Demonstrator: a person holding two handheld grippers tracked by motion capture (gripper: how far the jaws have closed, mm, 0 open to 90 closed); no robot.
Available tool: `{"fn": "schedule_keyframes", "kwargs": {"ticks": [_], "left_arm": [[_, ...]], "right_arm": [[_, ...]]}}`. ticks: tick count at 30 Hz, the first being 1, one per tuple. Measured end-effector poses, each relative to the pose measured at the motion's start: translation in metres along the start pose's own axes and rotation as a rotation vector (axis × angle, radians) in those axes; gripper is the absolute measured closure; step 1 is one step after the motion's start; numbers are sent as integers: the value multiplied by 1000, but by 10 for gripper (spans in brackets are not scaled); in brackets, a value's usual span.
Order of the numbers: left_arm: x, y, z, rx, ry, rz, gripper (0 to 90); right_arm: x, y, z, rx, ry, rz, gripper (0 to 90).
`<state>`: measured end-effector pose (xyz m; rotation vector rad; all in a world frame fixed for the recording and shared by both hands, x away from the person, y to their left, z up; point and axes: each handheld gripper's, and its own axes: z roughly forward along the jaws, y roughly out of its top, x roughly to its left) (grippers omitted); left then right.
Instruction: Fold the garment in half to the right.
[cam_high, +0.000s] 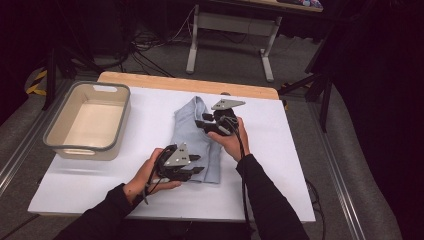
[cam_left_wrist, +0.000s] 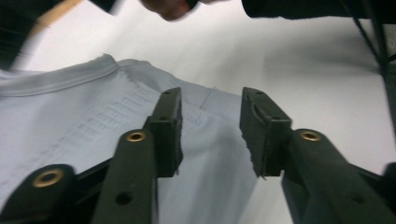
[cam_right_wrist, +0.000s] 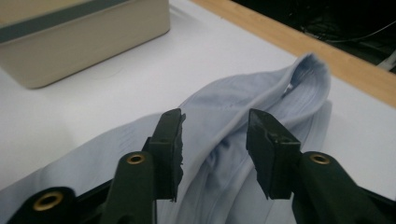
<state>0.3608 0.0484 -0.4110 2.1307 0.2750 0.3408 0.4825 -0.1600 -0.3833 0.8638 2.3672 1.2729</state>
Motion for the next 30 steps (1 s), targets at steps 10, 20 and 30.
{"fn": "schedule_keyframes", "kwargs": {"ticks": [10, 20, 30], "left_arm": [[-3, -39, -37, 90, 89, -16, 365], [-8, -62, -17, 204, 64, -18, 601], [-9, -57, -18, 158, 52, -14, 843]], "right_arm": [[26, -27, -10, 64, 20, -59, 563], [25, -50, -11, 96, -67, -94, 816], [25, -47, -26, 28, -84, -107, 878]]}}
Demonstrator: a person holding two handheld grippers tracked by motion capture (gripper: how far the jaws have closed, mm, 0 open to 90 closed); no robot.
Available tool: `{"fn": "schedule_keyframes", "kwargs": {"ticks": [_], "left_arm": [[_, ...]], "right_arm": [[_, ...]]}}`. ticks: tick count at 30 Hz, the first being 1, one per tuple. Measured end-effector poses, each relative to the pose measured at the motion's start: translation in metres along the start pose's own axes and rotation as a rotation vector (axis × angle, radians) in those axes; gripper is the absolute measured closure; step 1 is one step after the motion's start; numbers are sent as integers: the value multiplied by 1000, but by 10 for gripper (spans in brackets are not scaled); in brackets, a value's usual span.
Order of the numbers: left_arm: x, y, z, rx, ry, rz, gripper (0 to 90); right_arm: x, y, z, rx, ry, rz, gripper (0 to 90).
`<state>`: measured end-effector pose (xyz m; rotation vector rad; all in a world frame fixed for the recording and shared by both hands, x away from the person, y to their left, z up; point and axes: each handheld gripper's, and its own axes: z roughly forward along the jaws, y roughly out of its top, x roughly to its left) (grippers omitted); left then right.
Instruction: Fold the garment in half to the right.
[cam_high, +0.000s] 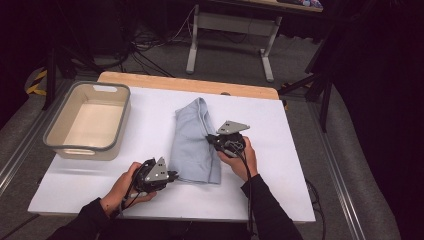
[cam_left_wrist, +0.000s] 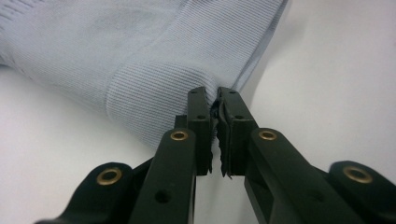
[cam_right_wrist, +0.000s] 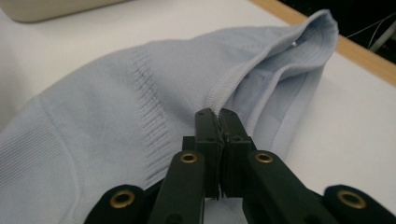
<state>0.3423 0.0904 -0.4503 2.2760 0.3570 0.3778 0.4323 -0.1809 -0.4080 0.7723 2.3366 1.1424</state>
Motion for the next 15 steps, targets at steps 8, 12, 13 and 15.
{"fn": "schedule_keyframes", "kwargs": {"ticks": [8, 12, 13, 15], "left_arm": [[-5, 16, 1, -40, -13, 32, 844], [-8, 16, 11, 1, -17, 47, 844], [-8, 15, 13, 12, -17, 47, 844], [-9, 14, 17, 24, -23, 41, 845]], "right_arm": [[-7, 2, -23, -45, -41, 20, 876], [-12, -6, -19, -5, -48, 36, 875], [-12, -10, -17, 11, -59, 31, 875], [-15, -17, -14, 27, -58, 45, 874]]}}
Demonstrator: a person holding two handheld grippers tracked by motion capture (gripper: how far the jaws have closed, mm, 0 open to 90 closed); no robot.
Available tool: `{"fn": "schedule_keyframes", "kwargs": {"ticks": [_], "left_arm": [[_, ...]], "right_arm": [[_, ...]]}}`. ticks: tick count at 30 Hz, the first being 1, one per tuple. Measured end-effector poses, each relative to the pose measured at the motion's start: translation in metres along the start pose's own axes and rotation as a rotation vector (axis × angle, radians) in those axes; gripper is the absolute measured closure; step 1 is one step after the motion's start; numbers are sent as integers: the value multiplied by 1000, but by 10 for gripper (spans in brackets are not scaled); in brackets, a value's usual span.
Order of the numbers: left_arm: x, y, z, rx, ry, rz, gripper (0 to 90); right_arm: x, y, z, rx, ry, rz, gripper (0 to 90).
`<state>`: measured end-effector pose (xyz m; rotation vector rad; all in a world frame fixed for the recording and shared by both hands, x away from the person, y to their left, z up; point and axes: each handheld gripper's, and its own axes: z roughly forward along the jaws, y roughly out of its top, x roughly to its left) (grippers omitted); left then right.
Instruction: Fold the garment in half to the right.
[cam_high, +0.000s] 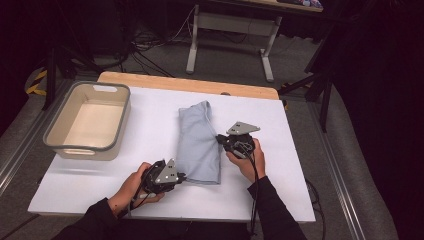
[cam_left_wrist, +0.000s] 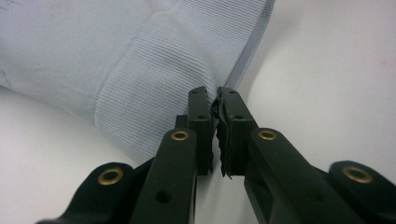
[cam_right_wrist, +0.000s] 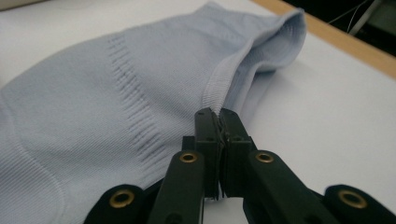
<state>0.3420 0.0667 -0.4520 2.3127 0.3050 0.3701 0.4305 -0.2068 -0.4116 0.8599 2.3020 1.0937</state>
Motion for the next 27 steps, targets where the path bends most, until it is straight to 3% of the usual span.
{"fn": "schedule_keyframes", "kwargs": {"ticks": [5, 10, 13, 14, 20, 24, 27], "left_arm": [[-3, 0, 6, 10, 10, 14, 846], [-4, -2, 3, -10, 11, -8, 823], [-4, -3, -5, -53, 17, 3, 699], [-3, -5, -10, -68, 37, -2, 644], [4, -11, -22, -106, 67, -55, 469], [7, -13, -15, -80, 85, -72, 292], [9, -14, -7, -51, 62, -89, 248]], "right_arm": [[-3, -14, 7, 24, -12, 21, 862], [-1, -22, 10, 19, -41, 20, 815], [-2, -25, 7, 7, -65, 36, 766], [-2, -26, 6, 8, -71, 37, 737], [-4, -27, 3, 2, -90, 60, 634], [-3, -25, -3, -36, -96, 83, 543], [-4, -23, -8, -87, -76, 106, 459]]}}
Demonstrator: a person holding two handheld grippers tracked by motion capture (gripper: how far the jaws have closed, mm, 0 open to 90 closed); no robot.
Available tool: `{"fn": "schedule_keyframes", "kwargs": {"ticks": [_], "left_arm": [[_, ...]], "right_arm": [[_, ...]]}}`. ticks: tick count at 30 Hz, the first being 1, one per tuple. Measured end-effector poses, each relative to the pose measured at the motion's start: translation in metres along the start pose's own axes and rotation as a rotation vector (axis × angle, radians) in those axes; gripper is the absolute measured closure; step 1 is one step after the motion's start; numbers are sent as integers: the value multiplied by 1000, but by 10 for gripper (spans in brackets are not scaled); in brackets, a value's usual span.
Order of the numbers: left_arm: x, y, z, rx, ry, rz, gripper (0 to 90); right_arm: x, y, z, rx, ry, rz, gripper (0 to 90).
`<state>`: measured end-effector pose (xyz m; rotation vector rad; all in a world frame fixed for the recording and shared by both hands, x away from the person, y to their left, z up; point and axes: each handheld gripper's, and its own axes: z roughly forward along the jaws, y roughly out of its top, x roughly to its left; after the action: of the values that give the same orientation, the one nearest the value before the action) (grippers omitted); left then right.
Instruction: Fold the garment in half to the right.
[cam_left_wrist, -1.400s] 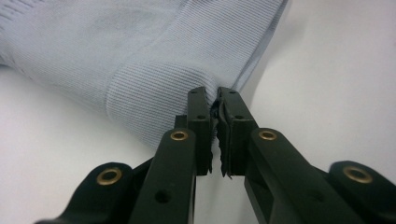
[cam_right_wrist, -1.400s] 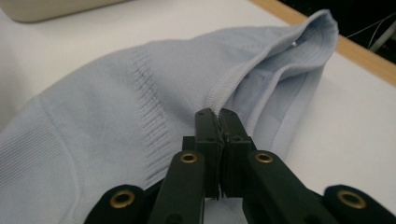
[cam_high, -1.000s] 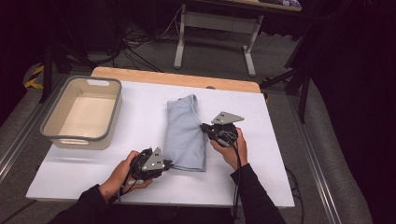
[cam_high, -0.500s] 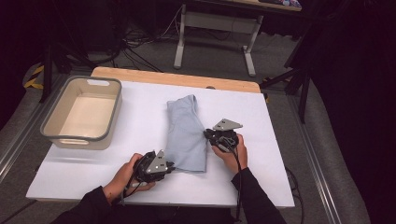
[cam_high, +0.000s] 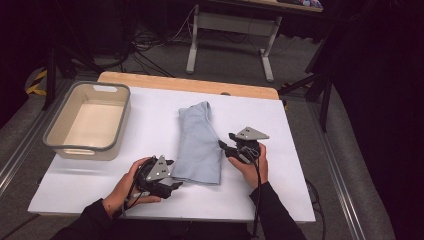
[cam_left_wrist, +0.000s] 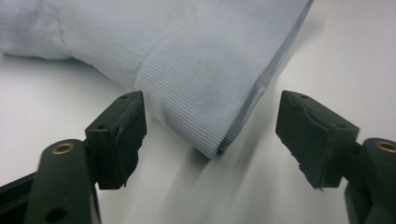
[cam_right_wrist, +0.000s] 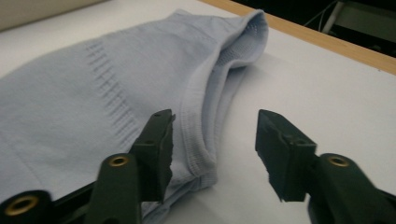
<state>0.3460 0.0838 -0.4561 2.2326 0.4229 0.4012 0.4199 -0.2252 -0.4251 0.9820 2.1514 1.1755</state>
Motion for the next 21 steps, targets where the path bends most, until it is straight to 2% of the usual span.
{"fn": "schedule_keyframes", "kwargs": {"ticks": [2, 7, 9, 10, 12, 14, 16, 18, 19, 21], "left_arm": [[1, 0, 4, 18, -9, -9, 235], [3, 2, 15, 49, -10, -5, 276], [2, 2, 18, 72, 0, -24, 310], [4, 2, 20, 65, -7, -19, 336], [5, 2, 19, 69, -18, -36, 387], [7, 1, 20, 56, -41, -37, 495], [8, 1, 19, 64, -53, -27, 573], [5, 2, 18, 77, -54, -8, 685], [5, 3, 18, 80, -49, 8, 718], [4, 3, 17, 86, -44, 20, 773]], "right_arm": [[1, 0, 0, 3, 10, -2, 433], [-1, -5, 12, 71, 36, 1, 389], [-4, -8, 18, 92, 48, 29, 380], [-6, -9, 19, 97, 55, 44, 371], [-9, -11, 22, 103, 60, 66, 363], [-12, -15, 27, 122, 82, 97, 366], [-14, -18, 32, 142, 109, 135, 372], [-15, -18, 34, 156, 134, 139, 416], [-14, -18, 35, 160, 141, 138, 432], [-14, -18, 38, 176, 190, 143, 517]]}}
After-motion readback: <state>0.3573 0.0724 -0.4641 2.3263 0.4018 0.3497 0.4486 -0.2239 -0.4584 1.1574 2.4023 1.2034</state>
